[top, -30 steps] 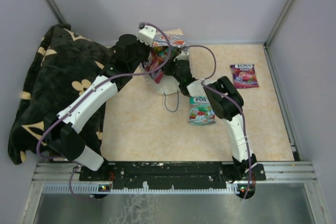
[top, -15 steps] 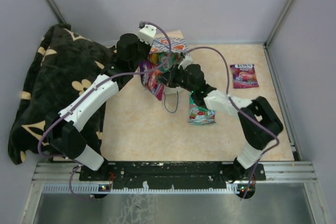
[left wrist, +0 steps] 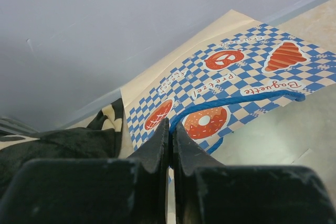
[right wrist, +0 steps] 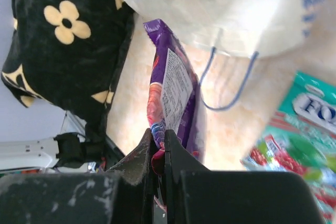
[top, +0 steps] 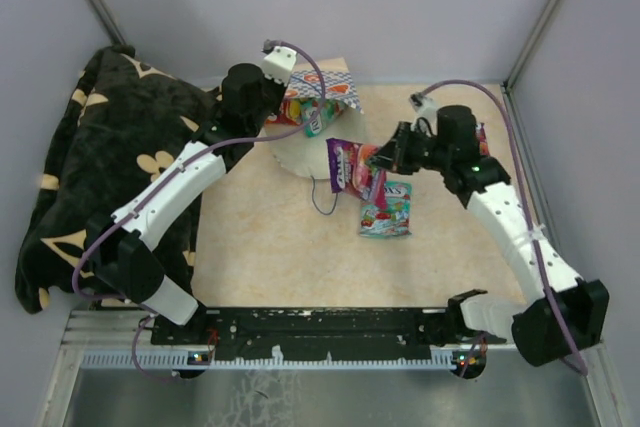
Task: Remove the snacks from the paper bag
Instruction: Take out the snack from the paper bag, then place the snack at the center of the board.
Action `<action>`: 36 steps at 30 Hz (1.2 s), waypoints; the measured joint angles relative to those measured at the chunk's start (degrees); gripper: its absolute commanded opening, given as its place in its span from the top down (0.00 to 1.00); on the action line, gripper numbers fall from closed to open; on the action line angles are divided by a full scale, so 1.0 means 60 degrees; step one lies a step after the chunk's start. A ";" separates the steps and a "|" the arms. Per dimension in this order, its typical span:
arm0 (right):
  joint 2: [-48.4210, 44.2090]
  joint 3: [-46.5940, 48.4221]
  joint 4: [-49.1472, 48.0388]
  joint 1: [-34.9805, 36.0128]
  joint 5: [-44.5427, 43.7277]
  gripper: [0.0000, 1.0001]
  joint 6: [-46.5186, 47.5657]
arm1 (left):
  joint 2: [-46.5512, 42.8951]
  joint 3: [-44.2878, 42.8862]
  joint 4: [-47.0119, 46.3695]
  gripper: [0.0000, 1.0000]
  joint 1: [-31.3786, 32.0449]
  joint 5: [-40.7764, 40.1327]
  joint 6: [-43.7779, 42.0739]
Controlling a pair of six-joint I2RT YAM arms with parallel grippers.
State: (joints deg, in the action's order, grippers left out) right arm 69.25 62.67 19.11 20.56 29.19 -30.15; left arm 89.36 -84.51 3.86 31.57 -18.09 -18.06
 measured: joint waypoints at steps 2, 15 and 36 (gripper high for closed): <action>-0.0619 -0.0200 0.0798 -0.0965 0.0729 1.00 0.0011 | 0.0000 0.0000 0.0000 0.94 -0.0011 -0.0011 0.0004; 0.0127 -0.2517 -0.1872 -0.5399 0.1712 1.00 -0.2473 | -0.0015 0.0000 0.0004 0.95 -0.0033 -0.0018 0.0120; 0.5359 -0.4513 -0.9643 -0.5377 -0.2528 1.00 -0.7635 | -0.0095 0.0000 0.0004 0.96 -0.0033 0.0087 0.0306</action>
State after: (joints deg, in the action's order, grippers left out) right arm 101.41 35.59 -38.74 -11.70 14.02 -75.96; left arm 88.79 -84.51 3.88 31.38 -17.56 -16.23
